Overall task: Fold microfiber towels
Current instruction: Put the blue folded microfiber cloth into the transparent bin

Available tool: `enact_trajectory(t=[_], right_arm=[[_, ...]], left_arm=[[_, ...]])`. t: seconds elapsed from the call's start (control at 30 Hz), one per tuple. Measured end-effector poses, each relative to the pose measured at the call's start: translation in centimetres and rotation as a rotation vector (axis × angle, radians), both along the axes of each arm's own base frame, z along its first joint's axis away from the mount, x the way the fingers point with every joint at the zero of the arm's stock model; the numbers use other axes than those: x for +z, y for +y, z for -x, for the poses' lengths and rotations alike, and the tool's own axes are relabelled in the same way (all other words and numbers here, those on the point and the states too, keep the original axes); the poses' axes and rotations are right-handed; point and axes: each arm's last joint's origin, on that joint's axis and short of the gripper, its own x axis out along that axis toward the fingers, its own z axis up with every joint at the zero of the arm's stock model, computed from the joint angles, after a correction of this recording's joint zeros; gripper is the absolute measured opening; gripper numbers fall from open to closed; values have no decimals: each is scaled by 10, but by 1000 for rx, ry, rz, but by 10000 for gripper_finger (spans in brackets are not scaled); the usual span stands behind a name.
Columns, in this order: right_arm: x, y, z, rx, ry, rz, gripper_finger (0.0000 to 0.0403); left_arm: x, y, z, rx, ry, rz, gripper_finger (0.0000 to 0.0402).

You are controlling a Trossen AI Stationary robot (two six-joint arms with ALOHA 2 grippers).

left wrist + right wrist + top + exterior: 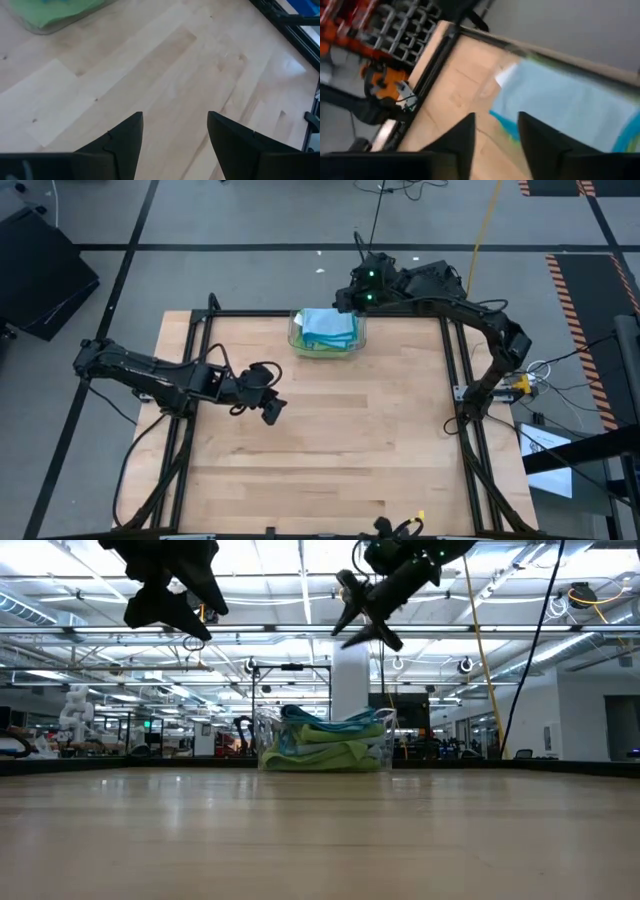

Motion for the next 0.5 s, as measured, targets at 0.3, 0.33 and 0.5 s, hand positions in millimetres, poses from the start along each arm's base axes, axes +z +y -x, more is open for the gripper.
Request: enact_trajectory(t=[0.3,0.33,0.5], right_arm=[[12,-8,4,411,81,443,8],[8,-10,4,433,99,458,9],[-27,-33,3,512,162,386,2]], left_arm=[[7,8,-8,33,-102,67,223],[9,9,-9,45,-121,86,223],[15,12,-14,103,-210,162,223]])
